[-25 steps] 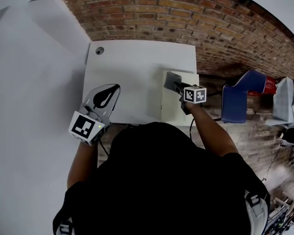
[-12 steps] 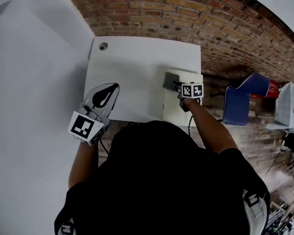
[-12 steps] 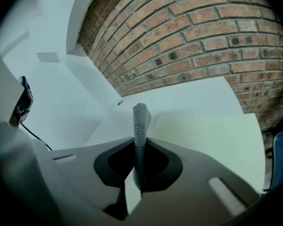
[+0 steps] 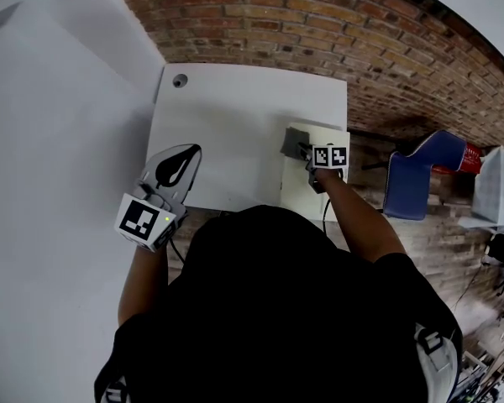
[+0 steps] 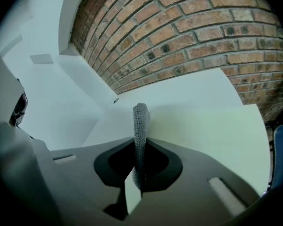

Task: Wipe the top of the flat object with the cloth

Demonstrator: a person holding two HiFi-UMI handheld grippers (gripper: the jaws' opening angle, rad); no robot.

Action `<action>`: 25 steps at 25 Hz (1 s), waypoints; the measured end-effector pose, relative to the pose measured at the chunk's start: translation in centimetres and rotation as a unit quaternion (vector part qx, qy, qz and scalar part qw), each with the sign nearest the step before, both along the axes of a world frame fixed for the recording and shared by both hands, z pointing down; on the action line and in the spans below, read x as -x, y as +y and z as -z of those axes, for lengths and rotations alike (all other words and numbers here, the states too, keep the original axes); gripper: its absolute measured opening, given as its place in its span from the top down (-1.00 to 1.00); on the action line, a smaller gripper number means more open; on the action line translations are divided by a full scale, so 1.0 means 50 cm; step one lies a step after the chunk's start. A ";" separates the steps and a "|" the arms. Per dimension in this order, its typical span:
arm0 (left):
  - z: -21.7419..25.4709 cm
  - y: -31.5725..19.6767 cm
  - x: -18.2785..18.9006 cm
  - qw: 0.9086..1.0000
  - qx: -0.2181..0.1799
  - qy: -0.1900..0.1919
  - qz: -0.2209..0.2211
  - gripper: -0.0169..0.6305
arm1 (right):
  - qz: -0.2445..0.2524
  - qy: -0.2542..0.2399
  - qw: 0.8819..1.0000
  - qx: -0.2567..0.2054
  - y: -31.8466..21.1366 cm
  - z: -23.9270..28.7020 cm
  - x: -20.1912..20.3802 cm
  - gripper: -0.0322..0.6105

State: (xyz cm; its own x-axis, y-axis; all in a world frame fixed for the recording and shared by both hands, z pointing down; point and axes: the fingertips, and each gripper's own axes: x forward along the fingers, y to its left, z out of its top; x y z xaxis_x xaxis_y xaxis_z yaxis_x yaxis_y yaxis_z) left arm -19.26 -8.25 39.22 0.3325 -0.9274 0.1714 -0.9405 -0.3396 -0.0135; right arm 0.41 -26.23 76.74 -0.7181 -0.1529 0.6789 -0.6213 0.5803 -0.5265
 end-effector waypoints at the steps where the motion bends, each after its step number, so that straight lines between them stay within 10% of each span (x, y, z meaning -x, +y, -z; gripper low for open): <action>1: 0.000 -0.001 0.001 1.000 0.000 -0.001 0.001 0.94 | 0.000 -0.001 1.000 0.000 0.000 -0.001 0.000 0.87; 25: -0.009 -0.041 -0.050 1.000 0.001 -0.001 -0.014 0.94 | -0.024 0.013 1.000 -0.003 -0.033 -0.016 -0.079 0.87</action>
